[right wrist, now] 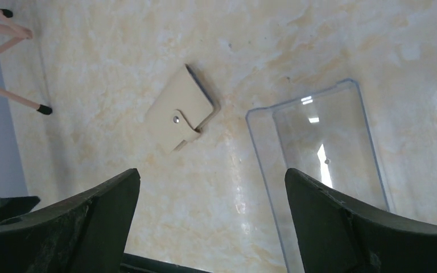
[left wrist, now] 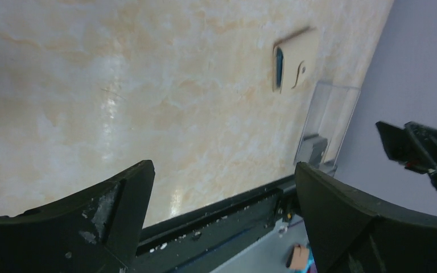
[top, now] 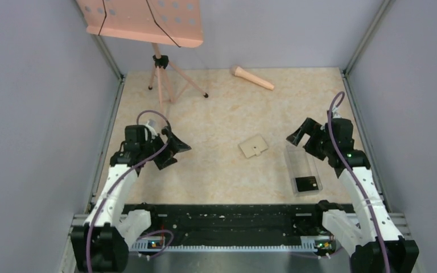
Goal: Put the credit cards into the card holder
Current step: Open the card holder at the center of the board.
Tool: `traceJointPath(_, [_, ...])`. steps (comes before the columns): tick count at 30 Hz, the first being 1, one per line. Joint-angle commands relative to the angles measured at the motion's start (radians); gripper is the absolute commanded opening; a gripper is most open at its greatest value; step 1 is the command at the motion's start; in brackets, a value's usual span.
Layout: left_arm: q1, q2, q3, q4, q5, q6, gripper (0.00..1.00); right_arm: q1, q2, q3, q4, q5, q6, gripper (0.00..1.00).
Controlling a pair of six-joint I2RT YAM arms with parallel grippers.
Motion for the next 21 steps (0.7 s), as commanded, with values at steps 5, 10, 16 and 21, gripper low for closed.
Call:
traceJointPath(5, [-0.317, 0.326, 0.119, 0.204, 0.003, -0.121, 0.99, 0.164, 0.160, 0.261, -0.018, 0.011, -0.075, 0.99])
traceJointPath(10, [-0.450, 0.503, 0.126, 0.436, -0.037, -0.273, 0.97, 0.362, 0.343, 0.286, 0.042, 0.116, -0.072, 0.98])
traceJointPath(16, [-0.555, 0.702, 0.205, 0.575, -0.074, -0.373, 0.92, 0.402, 0.635, 0.331, 0.112, 0.183, -0.059, 0.94])
traceJointPath(21, [-0.595, 0.818, 0.254, 0.647, -0.099, -0.421, 0.88, 0.399, 0.850, 0.445, 0.101, 0.219, -0.085, 0.92])
